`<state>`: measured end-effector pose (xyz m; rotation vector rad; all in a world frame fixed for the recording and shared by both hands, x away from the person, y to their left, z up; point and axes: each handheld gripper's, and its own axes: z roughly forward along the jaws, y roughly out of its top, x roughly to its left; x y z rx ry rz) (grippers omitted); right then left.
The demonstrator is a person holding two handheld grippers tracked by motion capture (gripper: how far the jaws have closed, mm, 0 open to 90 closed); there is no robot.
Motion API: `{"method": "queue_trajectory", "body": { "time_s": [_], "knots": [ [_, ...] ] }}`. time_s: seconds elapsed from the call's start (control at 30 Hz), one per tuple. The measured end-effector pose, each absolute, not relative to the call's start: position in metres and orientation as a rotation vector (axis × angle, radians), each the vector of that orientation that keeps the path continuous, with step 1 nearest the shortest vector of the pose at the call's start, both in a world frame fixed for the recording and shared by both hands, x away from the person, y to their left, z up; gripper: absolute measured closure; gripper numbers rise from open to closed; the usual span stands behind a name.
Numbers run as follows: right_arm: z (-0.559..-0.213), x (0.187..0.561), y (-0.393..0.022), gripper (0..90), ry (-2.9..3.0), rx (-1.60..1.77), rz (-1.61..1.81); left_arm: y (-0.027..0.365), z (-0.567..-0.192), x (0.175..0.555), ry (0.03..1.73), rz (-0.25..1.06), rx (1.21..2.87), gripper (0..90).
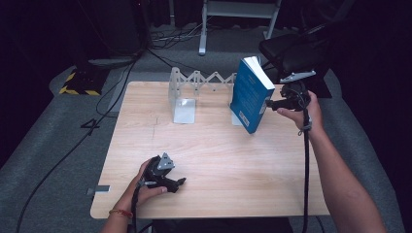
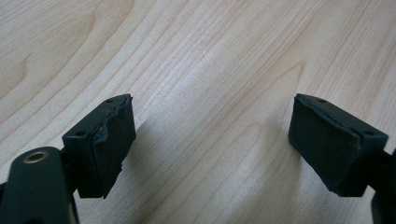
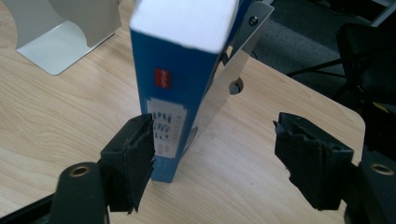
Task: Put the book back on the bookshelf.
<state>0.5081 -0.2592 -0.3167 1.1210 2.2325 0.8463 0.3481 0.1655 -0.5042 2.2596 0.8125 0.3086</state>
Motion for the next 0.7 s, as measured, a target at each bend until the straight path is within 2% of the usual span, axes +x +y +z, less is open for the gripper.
{"method": "queue_trajectory", "body": {
  "time_s": [0.4,0.7],
  "knots": [
    [-0.334,0.497,-0.275,29.4,2.251,1.096,0.835,0.166,-0.504,0.348,0.812,0.308,2.26,15.3],
    [-0.359,0.485,-0.285,29.8,2.294,1.068,0.814,0.165,-0.504,0.348,0.817,0.312,2.258,15.3]
  ]
}}
